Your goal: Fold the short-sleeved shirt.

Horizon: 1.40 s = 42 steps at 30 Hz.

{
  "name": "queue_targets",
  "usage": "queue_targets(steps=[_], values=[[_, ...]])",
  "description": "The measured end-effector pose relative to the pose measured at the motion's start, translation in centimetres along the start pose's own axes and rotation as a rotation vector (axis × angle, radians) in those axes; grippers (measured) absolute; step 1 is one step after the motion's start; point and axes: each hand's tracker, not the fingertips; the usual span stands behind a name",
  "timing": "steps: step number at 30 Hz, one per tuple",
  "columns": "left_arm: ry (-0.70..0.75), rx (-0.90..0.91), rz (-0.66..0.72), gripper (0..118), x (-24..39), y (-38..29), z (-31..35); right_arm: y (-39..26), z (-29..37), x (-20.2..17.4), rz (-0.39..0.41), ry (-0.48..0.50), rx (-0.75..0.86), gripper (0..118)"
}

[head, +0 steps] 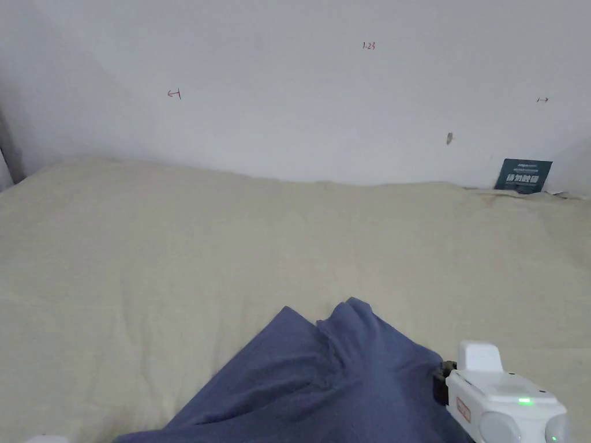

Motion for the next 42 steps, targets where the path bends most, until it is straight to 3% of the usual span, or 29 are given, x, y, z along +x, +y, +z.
queue_targets(steps=[1, 5, 11, 15, 18, 20, 31, 33, 42], values=[[0.005, -0.006, -0.010, 0, 0.1, 0.0, -0.5, 0.9, -1.6, 0.5, 0.005, -0.004, -0.021, 10], [0.015, -0.031, -0.003, 0, -0.3, -0.2, -1.9, 3.6, -7.8, 2.5, -0.012, 0.048, -0.177, 58], [0.028, -0.052, 0.004, 0, -1.1, -0.3, -3.5, 3.9, -13.4, 4.0, -0.064, 0.042, -0.305, 58], [0.030, -0.060, 0.004, 0, -1.3, -0.3, -4.0, 3.1, -14.4, 3.8, -0.100, 0.101, -0.352, 49], [0.030, -0.063, 0.009, 0, -1.7, -0.6, -4.5, 2.7, -14.3, 2.8, -0.014, 0.052, -0.342, 35], [0.033, -0.065, 0.007, 0, -1.9, -0.6, -4.7, 2.8, -14.3, 2.8, -0.029, 0.043, -0.346, 4], [0.035, -0.040, 0.005, 0, -1.6, 0.4, -4.5, 3.6, -6.6, 3.5, -0.057, 0.051, -0.126, 2], [0.028, -0.024, 0.003, 0, -1.7, 1.0, -4.2, 3.8, -4.2, 3.0, 0.004, 0.028, -0.070, 2], [0.001, 0.079, -0.016, 0, -3.1, 6.3, -2.8, 6.4, 6.6, 2.7, 0.025, 0.002, 0.187, 2]])
